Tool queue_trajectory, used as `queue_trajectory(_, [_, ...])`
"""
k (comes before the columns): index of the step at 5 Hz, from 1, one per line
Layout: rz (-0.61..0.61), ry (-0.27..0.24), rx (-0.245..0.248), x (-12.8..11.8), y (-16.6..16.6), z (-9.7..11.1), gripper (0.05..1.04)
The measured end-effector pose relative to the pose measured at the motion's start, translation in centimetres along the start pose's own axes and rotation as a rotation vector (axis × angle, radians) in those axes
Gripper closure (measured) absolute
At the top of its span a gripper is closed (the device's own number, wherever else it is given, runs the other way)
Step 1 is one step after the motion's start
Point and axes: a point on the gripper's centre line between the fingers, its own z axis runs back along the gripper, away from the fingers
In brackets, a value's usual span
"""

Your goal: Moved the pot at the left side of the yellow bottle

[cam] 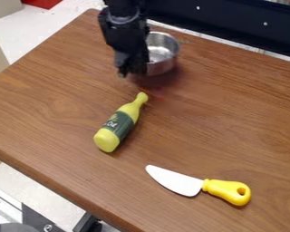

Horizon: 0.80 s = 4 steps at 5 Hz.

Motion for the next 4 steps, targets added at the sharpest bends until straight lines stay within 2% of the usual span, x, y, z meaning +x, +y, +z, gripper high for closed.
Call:
queue_trajectory(2, [-0.096,0.015,-0.006,3.9,0.9,0.0,1.027])
queue_trajectory(4, [-0.199,0.033,0.032,7.3,2.8,0.3,1.027])
